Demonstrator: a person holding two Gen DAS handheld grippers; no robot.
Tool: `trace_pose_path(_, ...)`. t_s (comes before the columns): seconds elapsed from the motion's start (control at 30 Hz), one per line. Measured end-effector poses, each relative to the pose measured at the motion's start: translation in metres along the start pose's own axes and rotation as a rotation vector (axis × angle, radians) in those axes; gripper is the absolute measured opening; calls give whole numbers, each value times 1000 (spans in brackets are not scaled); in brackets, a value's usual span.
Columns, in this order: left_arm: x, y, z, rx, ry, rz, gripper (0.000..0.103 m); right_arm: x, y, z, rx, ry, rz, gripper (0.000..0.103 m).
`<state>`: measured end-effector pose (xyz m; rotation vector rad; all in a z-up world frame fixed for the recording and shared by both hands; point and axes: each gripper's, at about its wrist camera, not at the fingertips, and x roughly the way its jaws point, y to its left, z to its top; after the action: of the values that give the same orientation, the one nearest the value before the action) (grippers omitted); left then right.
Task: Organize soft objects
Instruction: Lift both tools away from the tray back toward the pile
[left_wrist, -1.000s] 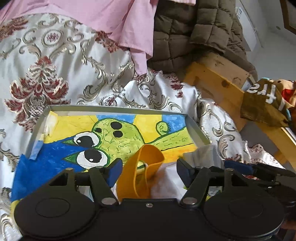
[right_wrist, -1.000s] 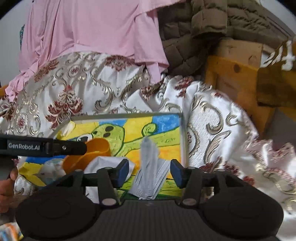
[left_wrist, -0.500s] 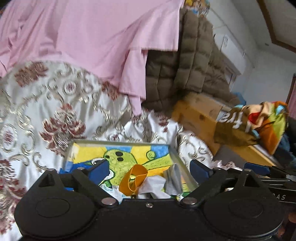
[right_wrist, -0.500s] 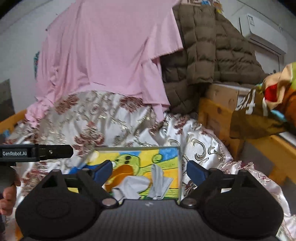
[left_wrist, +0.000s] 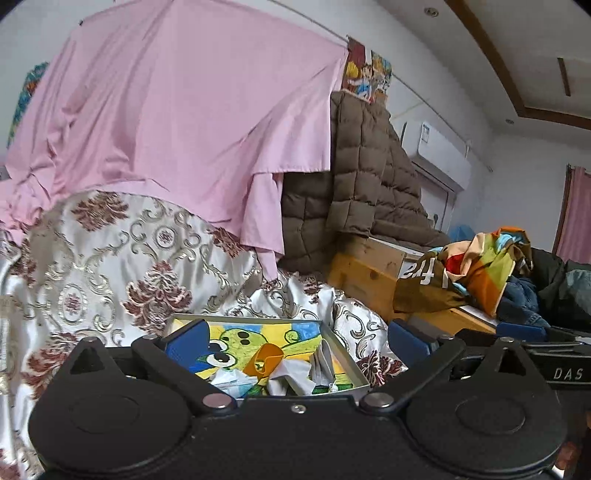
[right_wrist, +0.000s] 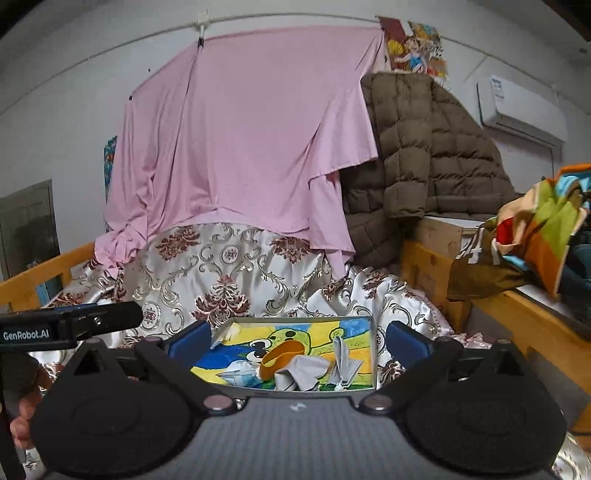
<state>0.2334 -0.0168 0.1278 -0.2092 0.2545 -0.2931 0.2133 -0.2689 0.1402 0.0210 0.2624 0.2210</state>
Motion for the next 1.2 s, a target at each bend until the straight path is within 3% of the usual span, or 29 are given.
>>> trace_pose_path(0.3, -66, -7, -23, 18, -37, 26, 102, -61, 17, -29, 18, -50, -20, 103)
trace_pose_path(0.63, -111, -13, -61, 37, -35, 74, 102, -100, 29, -67, 25, -38, -59, 103)
trace_pose_path(1.2, -126, -6, -132, 25, 118, 97, 102, -112, 27, -135, 41, 89, -110, 103)
